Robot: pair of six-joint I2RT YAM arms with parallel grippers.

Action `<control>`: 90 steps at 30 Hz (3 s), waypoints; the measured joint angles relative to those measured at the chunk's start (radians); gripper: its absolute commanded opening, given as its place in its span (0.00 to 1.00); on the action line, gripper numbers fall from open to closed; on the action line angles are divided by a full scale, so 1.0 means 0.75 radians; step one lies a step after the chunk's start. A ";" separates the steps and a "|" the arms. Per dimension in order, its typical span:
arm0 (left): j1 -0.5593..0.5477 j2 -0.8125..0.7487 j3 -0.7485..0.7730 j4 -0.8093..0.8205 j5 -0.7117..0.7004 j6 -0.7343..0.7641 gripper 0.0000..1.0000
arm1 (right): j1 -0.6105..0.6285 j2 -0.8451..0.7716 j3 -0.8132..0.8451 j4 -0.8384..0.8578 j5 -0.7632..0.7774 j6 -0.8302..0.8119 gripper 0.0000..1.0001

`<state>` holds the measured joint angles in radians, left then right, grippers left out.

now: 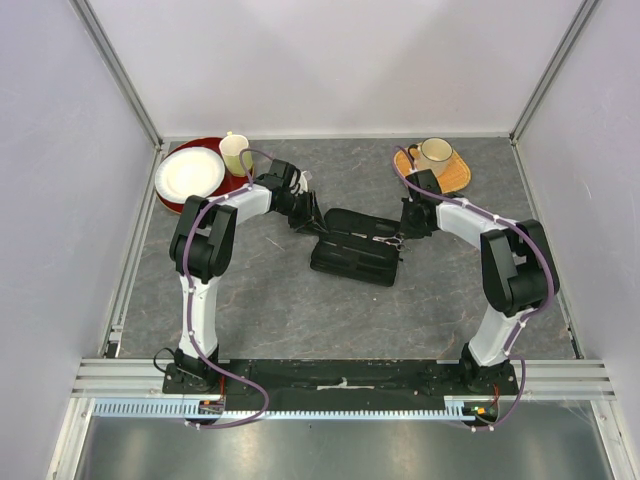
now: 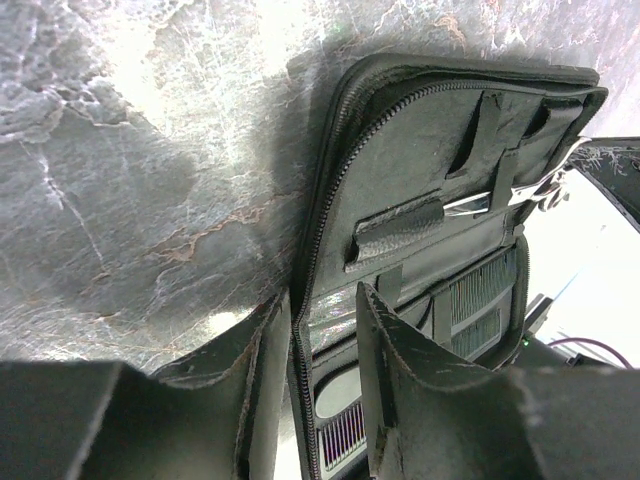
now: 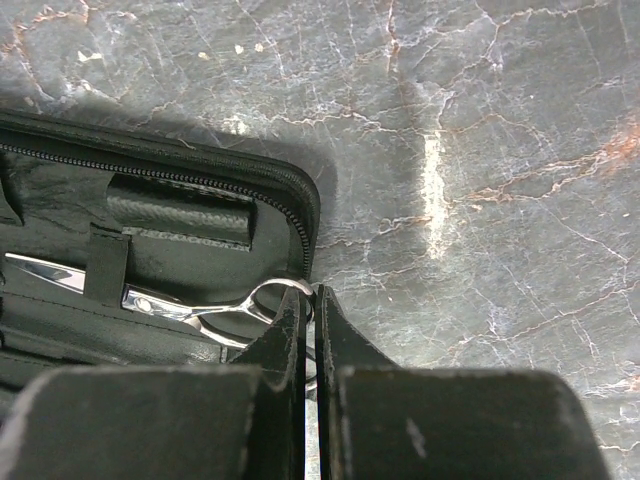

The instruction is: Sort the hair-cutting tools

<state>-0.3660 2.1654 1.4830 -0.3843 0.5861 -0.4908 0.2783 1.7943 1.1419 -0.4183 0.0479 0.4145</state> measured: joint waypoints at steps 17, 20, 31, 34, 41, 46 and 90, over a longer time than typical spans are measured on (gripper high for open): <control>-0.003 0.041 0.080 -0.107 -0.035 -0.043 0.37 | 0.042 -0.007 -0.001 0.051 -0.030 0.004 0.00; -0.003 0.042 0.083 -0.111 -0.035 -0.043 0.36 | 0.053 0.016 -0.001 0.080 -0.047 0.020 0.00; -0.003 0.043 0.084 -0.114 -0.035 -0.043 0.36 | 0.093 0.084 0.015 0.199 -0.128 0.115 0.00; -0.003 0.044 0.087 -0.116 -0.035 -0.043 0.36 | 0.105 0.103 0.036 0.202 -0.129 0.121 0.00; -0.006 0.044 0.091 -0.122 -0.045 -0.043 0.41 | 0.106 0.108 0.038 0.198 -0.121 0.151 0.18; -0.017 0.038 0.103 -0.135 -0.072 -0.043 0.54 | 0.116 0.107 0.049 0.190 -0.122 0.188 0.46; 0.800 -0.953 -0.727 -0.525 -1.036 -0.292 0.65 | 0.234 -0.136 -0.081 0.238 -0.260 0.187 0.59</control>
<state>0.2340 1.4509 0.9375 -0.7784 -0.1909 -0.7101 0.4541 1.6924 1.0809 -0.2401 -0.1474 0.5549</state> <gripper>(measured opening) 0.652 0.595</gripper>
